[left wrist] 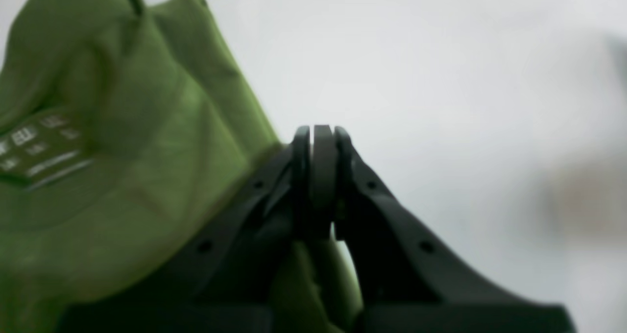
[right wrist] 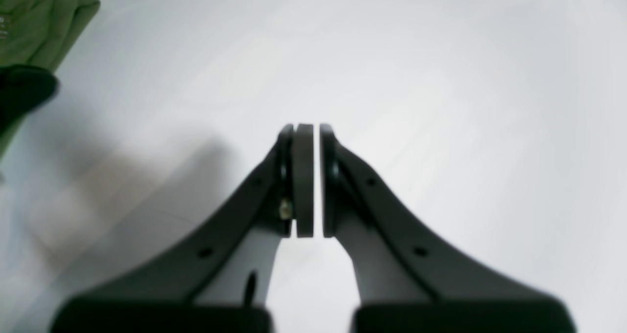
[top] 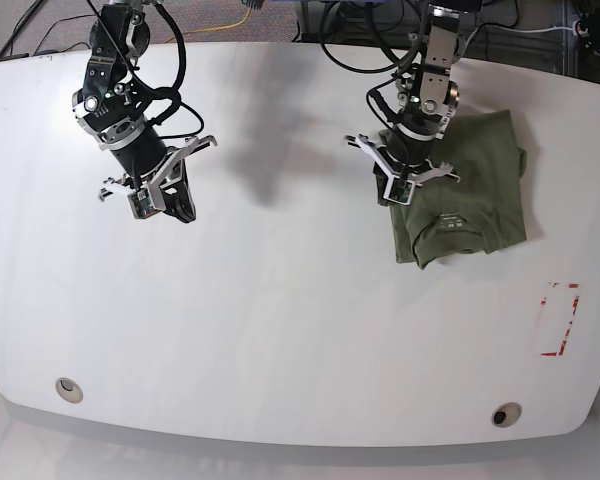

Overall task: Layout the t-shirt on the table in an organized manner, then fold the t-shirt properly
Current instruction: 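Push the folded green shirt with the left gripper toward the table edge, then lift the left gripper off the shirt and reposition above it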

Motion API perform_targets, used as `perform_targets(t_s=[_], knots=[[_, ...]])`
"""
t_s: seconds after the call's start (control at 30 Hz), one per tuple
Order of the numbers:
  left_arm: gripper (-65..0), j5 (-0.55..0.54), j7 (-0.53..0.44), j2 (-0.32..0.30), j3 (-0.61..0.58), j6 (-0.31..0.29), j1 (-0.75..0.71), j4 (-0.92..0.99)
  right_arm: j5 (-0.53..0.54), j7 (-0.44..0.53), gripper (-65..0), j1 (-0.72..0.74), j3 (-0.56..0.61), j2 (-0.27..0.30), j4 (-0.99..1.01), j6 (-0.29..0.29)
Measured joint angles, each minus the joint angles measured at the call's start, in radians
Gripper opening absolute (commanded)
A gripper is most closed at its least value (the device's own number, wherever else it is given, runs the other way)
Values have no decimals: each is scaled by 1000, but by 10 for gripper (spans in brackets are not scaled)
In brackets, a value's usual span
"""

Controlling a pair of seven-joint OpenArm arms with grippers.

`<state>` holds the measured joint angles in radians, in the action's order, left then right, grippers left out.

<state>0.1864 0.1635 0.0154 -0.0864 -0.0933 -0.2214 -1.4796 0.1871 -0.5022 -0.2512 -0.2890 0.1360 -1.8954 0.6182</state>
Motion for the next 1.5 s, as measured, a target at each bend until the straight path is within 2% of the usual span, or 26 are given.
perform_targets(t_s=[0.23,0.4,0.53,0.77,0.87,1.03,1.17,1.33,1.5], knots=[[-650,2,5,-43,74,3,-20,-28,0,0,-636,0,0,0,0,3],[-650,4,17,-86,129,-57,-49,-66,0,0,-636,-2,0,0,-1,2],[-650,4,13,-97,209,-85,-63,-101,1,0,-636,-3,0,0,-1,3],[-650,5,9,-103,367,-203,-66,-130,0,-5,-636,-24,0,0,-8,0],[-650,5,8,-111,413,-203,-63,-132,1,-3,-636,-24,11,0,-11,0],[-650,12,15,-147,417,-211,-48,-133,2,-2,-636,-27,34,0,-15,0],[-650,12,16,-136,409,-211,-46,-169,3,-3,-636,-39,35,-3,-28,3],[-650,15,15,-76,342,-198,-47,-221,1,-3,-636,-34,34,1,-40,2],[-650,15,14,-4,236,-219,-47,-256,1,0,-636,-33,57,1,-41,-2]])
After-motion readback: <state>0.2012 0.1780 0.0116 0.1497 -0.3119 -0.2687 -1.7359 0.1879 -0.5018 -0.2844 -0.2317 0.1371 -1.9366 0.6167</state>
